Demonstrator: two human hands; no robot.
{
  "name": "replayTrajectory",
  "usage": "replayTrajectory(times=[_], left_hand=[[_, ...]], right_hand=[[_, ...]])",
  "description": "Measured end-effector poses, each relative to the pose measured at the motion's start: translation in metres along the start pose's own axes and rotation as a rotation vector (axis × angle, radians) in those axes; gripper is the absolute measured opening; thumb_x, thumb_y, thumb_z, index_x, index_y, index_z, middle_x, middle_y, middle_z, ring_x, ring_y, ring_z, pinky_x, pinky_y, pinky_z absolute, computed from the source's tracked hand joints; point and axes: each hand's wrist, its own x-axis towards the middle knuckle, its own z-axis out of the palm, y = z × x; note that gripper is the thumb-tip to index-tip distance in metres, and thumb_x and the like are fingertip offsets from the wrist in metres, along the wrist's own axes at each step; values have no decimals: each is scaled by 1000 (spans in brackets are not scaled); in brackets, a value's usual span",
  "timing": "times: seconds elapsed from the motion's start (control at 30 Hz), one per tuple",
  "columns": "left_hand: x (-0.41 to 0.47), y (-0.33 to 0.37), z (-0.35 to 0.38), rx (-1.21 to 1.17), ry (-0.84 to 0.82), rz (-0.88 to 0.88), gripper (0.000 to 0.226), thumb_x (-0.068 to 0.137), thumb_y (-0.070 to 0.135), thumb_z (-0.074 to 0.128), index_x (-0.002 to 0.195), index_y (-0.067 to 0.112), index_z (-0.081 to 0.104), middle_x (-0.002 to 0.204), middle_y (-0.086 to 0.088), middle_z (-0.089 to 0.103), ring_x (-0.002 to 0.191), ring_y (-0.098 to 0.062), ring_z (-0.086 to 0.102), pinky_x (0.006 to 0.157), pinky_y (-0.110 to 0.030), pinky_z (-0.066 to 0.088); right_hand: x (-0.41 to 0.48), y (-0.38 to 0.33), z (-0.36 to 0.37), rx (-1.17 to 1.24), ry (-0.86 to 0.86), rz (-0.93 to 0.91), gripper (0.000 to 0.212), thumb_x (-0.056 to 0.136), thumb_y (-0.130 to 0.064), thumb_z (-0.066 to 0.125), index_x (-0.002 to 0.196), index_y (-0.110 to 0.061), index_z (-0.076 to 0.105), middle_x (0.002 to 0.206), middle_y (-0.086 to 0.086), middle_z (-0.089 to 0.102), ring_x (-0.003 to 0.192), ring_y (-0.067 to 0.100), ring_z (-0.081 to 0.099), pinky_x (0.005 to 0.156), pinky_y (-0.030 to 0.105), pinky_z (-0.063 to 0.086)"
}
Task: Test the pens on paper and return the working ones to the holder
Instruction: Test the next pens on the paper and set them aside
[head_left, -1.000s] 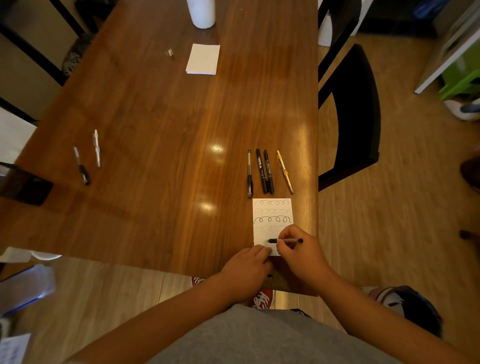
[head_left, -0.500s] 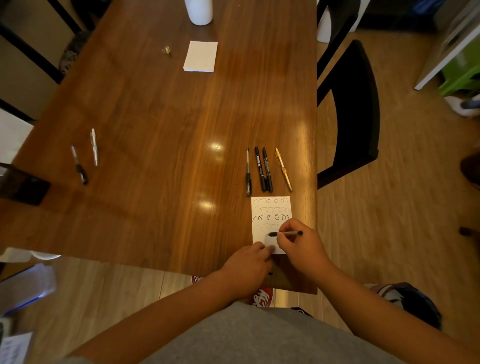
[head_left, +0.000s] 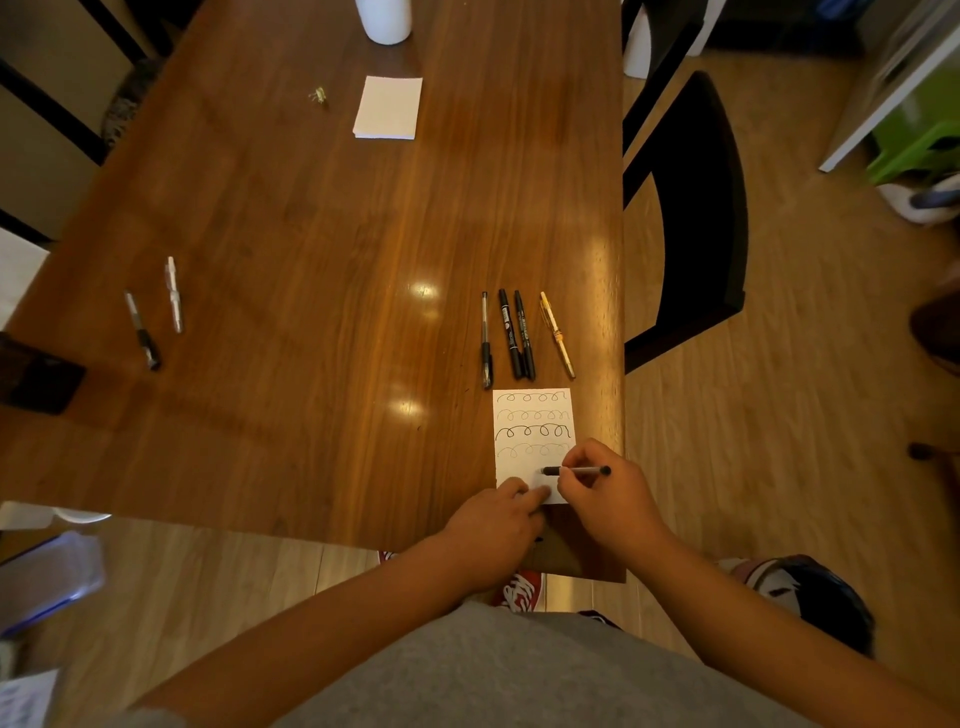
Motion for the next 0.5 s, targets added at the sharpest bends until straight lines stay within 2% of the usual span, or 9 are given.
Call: replayTrajectory(times=[0.2,0.33,0.5], left_hand=[[4,2,2,-30,27,6,32,97,23,51,127,11,57,149,-10,38,135,-23,31,103,-35,39],[6,3,3,-58,26,-12,32,97,23,53,126,12,57,147,-9,39,133,-22,33,97,-33,43],[7,5,2,-42,17,-16,32,98,23,50,127,10,56,153,-9,30,136,-28,29,96,-38,44]], right_hand=[[1,-3,1,5,-22,-32,12,91,-18,63,87,-29,58,85,-13,63,83,6,62,64,14,47],[4,-3,3,11,-9,-15,7,91,-19,63,92,-25,59,91,-10,64,82,4,59,66,15,50],[5,-1,-3,1,13,-24,14,91,-19,62,88,-31,57,86,-11,63,79,8,61,64,16,50]])
